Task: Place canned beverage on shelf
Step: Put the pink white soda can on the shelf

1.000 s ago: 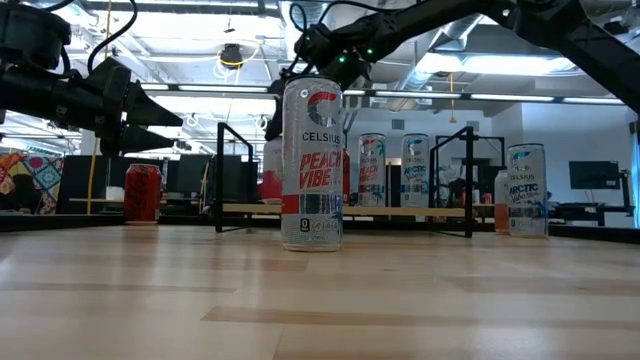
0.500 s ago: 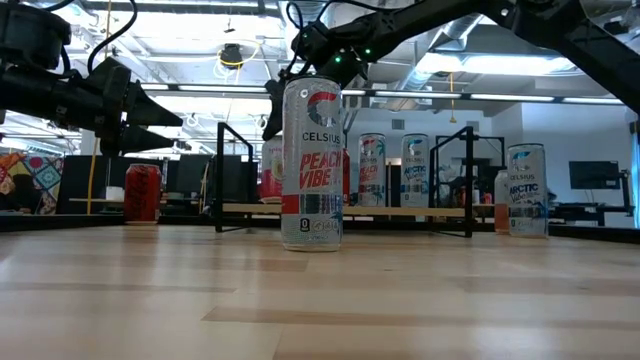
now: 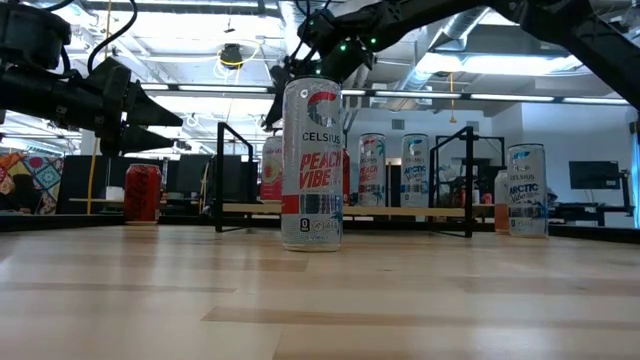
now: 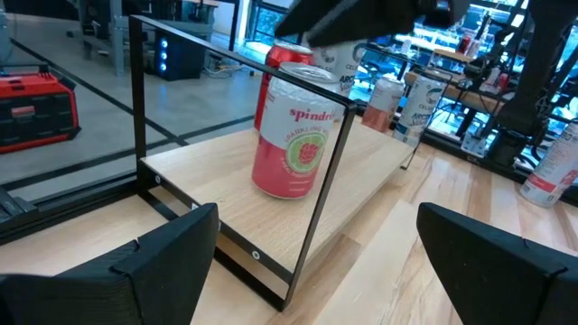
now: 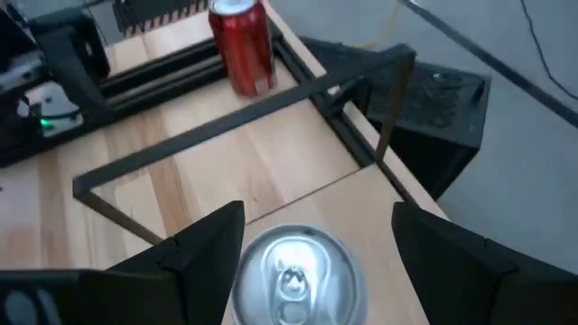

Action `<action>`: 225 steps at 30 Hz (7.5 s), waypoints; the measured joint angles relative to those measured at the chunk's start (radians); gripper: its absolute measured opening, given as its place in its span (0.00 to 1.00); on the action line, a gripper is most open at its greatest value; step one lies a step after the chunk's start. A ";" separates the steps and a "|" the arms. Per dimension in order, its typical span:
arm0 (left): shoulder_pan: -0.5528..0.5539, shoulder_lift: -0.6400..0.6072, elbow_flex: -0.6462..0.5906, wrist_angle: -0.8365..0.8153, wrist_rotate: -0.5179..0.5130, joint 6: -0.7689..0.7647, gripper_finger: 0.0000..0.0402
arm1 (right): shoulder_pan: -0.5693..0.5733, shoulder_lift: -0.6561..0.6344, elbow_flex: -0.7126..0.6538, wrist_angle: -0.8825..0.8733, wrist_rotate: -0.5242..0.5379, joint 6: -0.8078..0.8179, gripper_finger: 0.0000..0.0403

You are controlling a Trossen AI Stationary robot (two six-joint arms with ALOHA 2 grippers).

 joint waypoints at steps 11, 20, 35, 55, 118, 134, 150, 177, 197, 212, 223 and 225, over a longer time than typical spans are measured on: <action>0.000 0.000 0.000 0.000 0.000 0.000 0.91 | 0.030 -0.069 0.000 -0.173 -0.163 -0.194 0.76; 0.000 0.000 0.000 0.000 0.000 0.000 0.91 | 0.136 -0.078 -0.127 -0.211 -0.155 -0.342 0.62; 0.000 0.000 0.000 0.000 0.000 0.000 0.91 | 0.084 -0.083 -0.280 0.010 -0.005 -0.348 0.06; 0.000 0.000 0.000 0.000 0.000 0.000 0.91 | 0.074 -0.083 -0.308 0.127 -0.033 -0.375 0.04; 0.000 0.000 0.000 0.000 0.000 0.000 0.91 | -0.015 -0.051 -0.306 0.217 0.018 -0.475 0.04; 0.000 0.000 0.000 0.000 0.000 0.000 0.91 | -0.010 -0.051 -0.306 0.218 0.052 -0.475 0.05; 0.000 0.000 0.000 0.000 0.000 0.000 0.91 | 0.022 -0.052 -0.307 0.259 0.107 -0.518 0.05; 0.000 0.000 0.000 0.000 -0.001 0.000 0.91 | -0.003 -0.052 -0.307 0.309 0.106 -0.508 0.05; 0.000 0.000 0.000 0.000 -0.001 0.000 0.91 | -0.009 -0.053 -0.307 0.346 0.107 -0.489 0.05; 0.000 0.000 0.000 0.000 -0.001 0.000 0.91 | -0.002 -0.053 -0.307 0.350 0.129 -0.474 0.05; 0.000 0.000 0.000 0.000 0.000 0.000 0.91 | -0.009 -0.053 -0.307 0.363 0.147 -0.471 0.05; 0.000 0.000 0.000 0.000 0.000 0.000 0.91 | -0.010 -0.053 -0.307 0.366 0.152 -0.471 0.05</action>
